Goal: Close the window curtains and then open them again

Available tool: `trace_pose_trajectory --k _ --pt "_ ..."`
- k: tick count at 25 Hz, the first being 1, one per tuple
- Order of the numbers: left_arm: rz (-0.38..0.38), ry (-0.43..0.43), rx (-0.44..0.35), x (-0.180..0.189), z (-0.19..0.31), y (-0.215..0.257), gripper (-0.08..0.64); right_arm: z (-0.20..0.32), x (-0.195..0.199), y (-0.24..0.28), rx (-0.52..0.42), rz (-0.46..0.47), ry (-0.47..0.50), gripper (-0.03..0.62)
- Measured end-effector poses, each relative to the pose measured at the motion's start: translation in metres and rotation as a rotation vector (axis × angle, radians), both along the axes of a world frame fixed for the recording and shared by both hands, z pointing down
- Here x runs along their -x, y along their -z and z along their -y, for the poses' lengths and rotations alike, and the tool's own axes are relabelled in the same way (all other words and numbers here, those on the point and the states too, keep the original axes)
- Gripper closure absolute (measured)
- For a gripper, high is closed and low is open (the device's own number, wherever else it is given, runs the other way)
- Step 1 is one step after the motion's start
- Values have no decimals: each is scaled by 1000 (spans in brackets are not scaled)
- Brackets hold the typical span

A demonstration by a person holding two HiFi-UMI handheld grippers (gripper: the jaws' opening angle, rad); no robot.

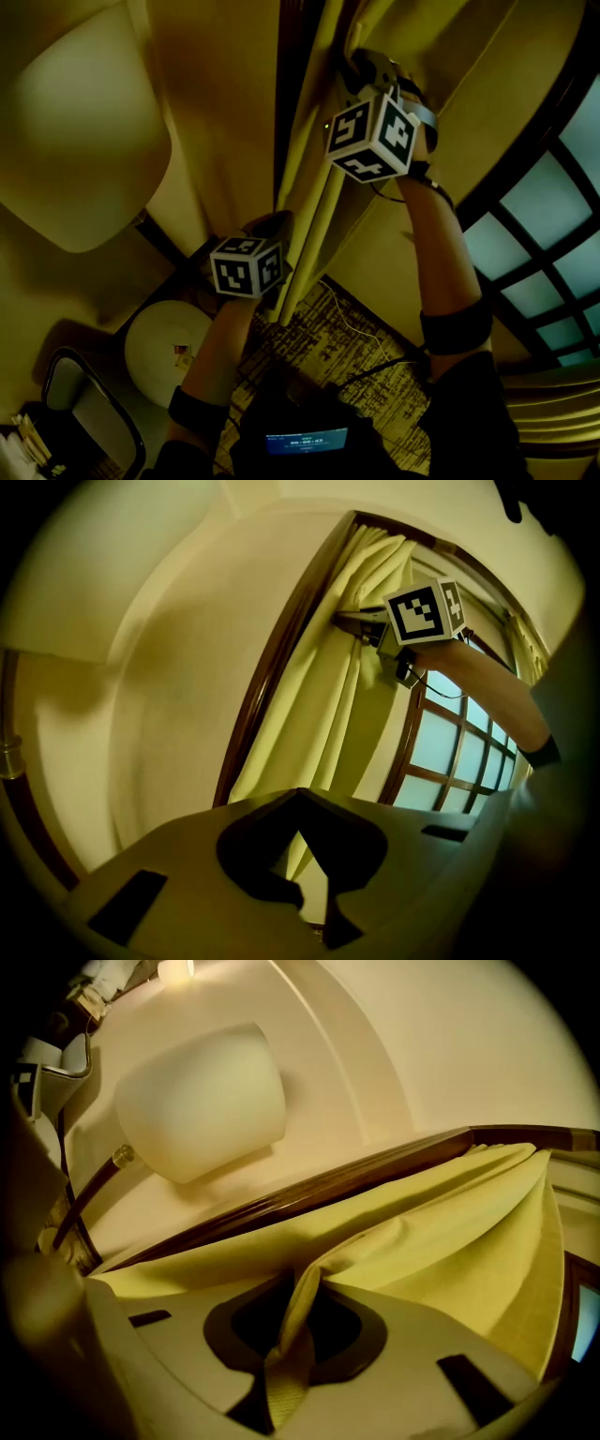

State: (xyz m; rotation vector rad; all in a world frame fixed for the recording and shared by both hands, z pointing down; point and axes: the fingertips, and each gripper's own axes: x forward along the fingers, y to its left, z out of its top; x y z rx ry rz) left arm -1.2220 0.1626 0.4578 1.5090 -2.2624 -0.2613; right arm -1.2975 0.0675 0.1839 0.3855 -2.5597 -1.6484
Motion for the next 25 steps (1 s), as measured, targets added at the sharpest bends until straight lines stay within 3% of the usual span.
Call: trace_pose_trajectory --k 5,15,20,25 --pt "-1 -46 2 -4 0 1 559 -10 -1 -6 37 -7 16 523" --pt "-8 -181 7 -23 13 -8 559 8 -46 -9 146 54 -75 511" --pt "-3 -235 0 -49 28 -11 559 35 -102 -5 272 116 -129 414" --pt "21 -285 27 -97 32 -20 559 56 -191 -9 426 212 -141 393"
